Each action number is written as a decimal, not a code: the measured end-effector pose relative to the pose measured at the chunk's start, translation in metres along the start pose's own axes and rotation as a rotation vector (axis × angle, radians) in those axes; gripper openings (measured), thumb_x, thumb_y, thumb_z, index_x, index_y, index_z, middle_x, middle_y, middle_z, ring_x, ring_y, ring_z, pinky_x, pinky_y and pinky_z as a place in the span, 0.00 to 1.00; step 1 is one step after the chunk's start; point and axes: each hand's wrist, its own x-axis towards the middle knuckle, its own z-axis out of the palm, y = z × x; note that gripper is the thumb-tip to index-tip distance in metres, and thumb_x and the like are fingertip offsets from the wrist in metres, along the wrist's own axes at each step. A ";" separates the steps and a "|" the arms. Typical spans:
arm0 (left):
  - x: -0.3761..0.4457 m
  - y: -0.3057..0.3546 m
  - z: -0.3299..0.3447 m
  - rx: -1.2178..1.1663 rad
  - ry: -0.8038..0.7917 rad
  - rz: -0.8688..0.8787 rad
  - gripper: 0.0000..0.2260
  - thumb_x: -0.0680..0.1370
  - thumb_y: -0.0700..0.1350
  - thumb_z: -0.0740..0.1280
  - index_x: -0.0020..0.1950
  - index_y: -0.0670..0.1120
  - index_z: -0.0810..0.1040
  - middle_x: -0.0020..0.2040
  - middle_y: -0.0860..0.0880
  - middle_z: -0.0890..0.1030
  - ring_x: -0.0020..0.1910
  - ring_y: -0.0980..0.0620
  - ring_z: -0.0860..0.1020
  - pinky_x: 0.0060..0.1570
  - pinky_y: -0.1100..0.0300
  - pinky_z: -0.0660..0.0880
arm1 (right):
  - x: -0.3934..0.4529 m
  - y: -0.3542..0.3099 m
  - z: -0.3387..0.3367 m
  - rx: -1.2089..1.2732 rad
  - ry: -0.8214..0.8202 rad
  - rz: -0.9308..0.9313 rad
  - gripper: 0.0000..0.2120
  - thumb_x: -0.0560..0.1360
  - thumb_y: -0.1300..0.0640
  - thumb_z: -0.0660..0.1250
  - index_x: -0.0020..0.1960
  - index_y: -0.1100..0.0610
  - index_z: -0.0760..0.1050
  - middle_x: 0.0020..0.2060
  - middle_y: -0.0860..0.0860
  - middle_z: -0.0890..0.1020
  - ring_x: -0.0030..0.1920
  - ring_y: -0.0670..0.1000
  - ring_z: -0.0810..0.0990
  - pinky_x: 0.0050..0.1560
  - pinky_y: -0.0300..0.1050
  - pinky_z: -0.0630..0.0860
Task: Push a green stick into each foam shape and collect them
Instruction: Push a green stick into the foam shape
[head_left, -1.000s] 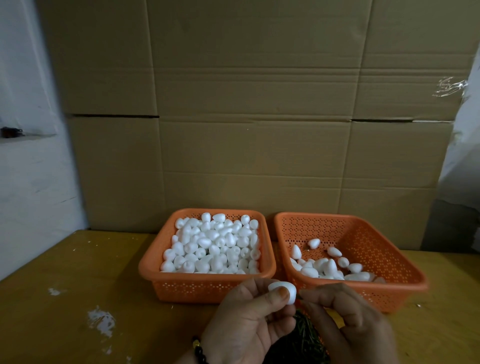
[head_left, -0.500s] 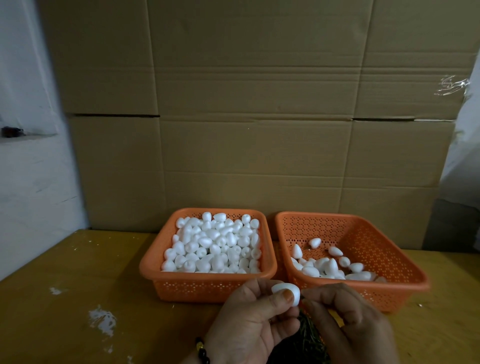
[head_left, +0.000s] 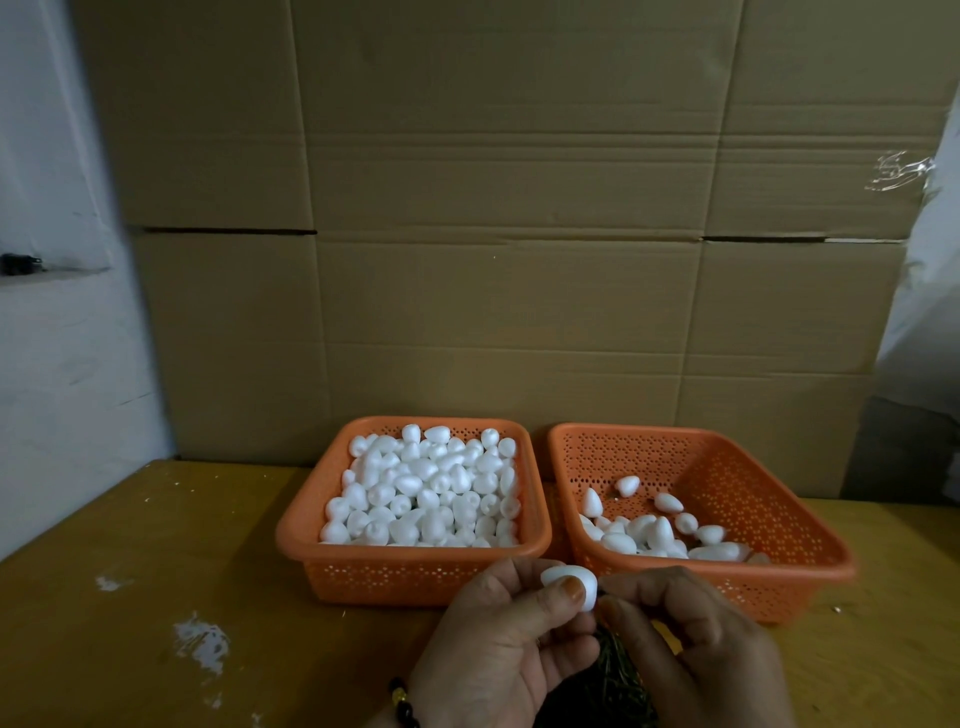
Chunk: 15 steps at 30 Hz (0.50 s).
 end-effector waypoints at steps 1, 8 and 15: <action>0.000 0.000 0.000 -0.007 -0.003 -0.001 0.15 0.62 0.34 0.72 0.48 0.37 0.77 0.37 0.39 0.82 0.30 0.49 0.80 0.27 0.59 0.77 | -0.001 0.001 0.000 0.002 -0.005 0.015 0.17 0.65 0.62 0.79 0.42 0.42 0.80 0.38 0.38 0.83 0.41 0.35 0.82 0.44 0.28 0.75; 0.000 0.000 -0.001 -0.029 -0.025 -0.019 0.14 0.63 0.34 0.77 0.46 0.39 0.80 0.39 0.40 0.82 0.31 0.49 0.80 0.28 0.59 0.77 | -0.004 0.001 0.001 0.111 -0.021 0.104 0.25 0.62 0.58 0.80 0.53 0.39 0.76 0.38 0.37 0.83 0.41 0.37 0.83 0.46 0.27 0.75; 0.001 -0.001 -0.001 -0.032 -0.045 -0.017 0.14 0.62 0.38 0.73 0.46 0.39 0.80 0.39 0.40 0.81 0.32 0.50 0.80 0.28 0.59 0.77 | -0.002 -0.004 -0.002 0.100 0.014 0.052 0.13 0.66 0.56 0.74 0.46 0.41 0.79 0.39 0.39 0.84 0.41 0.38 0.83 0.43 0.29 0.76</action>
